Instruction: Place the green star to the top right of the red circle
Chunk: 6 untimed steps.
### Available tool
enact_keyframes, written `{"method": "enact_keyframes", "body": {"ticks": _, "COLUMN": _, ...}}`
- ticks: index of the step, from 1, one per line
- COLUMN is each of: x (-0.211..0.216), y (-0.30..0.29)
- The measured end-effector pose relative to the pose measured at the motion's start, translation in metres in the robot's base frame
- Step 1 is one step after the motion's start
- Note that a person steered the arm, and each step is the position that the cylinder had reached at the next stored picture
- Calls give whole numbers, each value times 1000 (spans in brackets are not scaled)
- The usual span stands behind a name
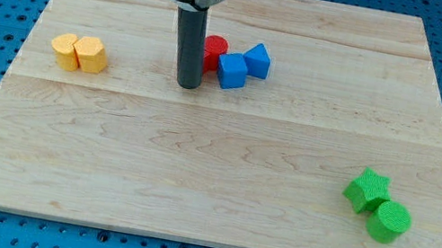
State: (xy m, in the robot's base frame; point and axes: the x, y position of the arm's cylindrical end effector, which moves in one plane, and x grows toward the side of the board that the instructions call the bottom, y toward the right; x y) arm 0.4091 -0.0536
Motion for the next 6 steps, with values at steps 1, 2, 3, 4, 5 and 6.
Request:
{"method": "enact_keyframes", "body": {"ticks": 1, "x": 27, "y": -13}}
{"method": "enact_keyframes", "body": {"ticks": 2, "x": 96, "y": 27}}
{"method": "enact_keyframes", "body": {"ticks": 3, "x": 174, "y": 90}}
{"method": "enact_keyframes", "body": {"ticks": 4, "x": 210, "y": 125}}
{"method": "enact_keyframes", "body": {"ticks": 5, "x": 209, "y": 125}}
{"method": "enact_keyframes", "body": {"ticks": 6, "x": 210, "y": 157}}
